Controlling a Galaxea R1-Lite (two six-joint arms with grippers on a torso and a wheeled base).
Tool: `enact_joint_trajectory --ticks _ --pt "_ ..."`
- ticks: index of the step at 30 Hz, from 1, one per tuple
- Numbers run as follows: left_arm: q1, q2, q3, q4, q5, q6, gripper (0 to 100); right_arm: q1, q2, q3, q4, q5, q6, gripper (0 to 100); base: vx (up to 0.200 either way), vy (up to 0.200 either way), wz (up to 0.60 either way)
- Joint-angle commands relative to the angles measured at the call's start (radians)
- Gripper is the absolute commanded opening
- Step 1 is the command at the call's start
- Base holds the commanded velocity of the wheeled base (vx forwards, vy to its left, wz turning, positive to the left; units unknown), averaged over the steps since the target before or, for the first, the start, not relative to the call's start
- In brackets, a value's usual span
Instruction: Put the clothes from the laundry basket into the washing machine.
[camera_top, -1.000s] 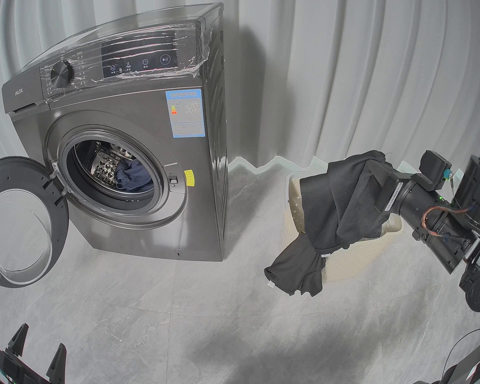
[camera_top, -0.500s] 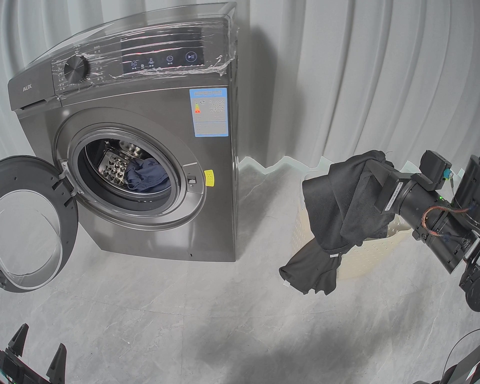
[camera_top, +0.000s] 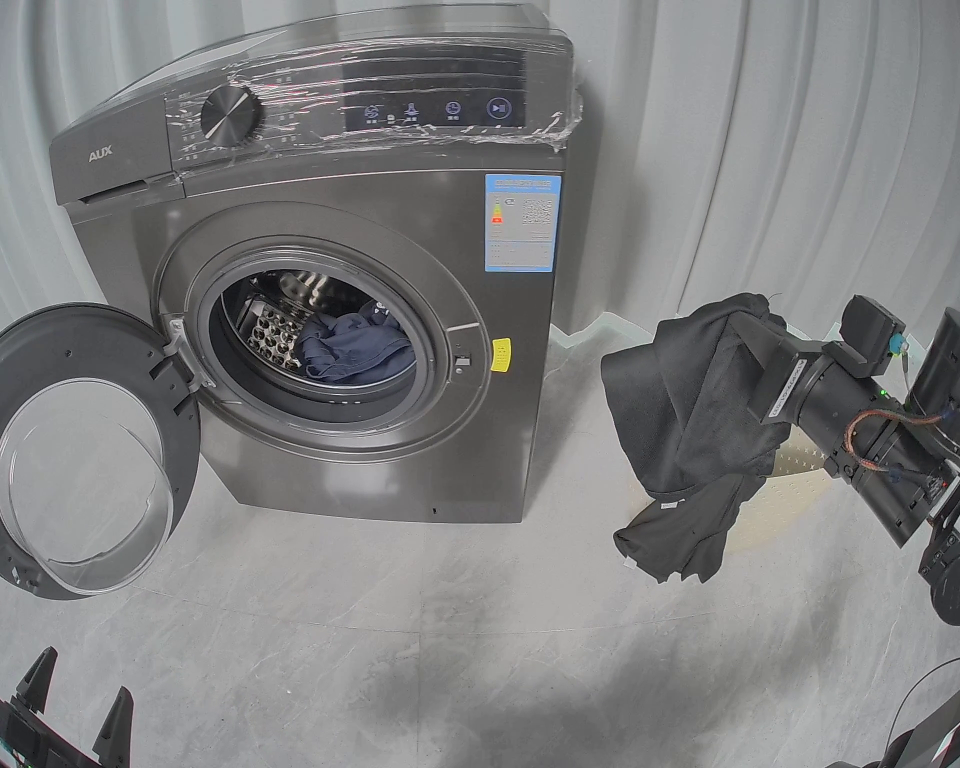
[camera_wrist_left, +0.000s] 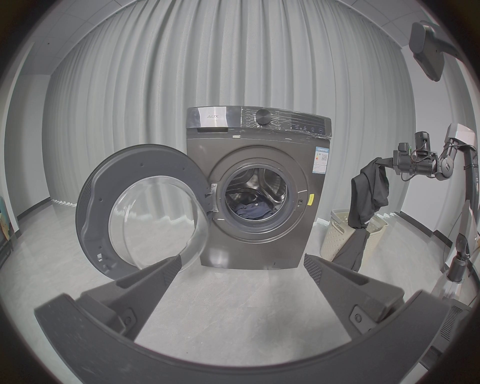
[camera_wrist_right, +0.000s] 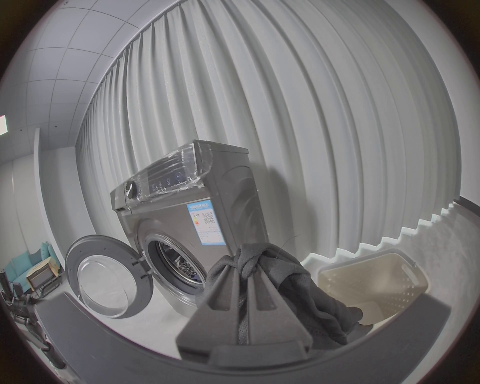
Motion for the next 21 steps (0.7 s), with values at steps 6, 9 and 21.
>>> enact_joint_trajectory --ticks 6,9,21 --pt "0.000 -0.017 0.015 0.000 0.000 0.001 100 0.008 0.003 0.006 -0.017 0.012 0.000 0 0.000 0.000 0.00" --pt "0.000 -0.017 0.015 0.000 0.000 0.000 100 0.008 0.008 0.007 -0.017 0.012 0.000 0 -0.200 0.000 0.00" --pt "0.000 -0.017 0.015 0.000 0.000 0.000 100 0.008 0.012 0.009 -0.019 0.012 0.000 0 -0.100 0.000 0.00"
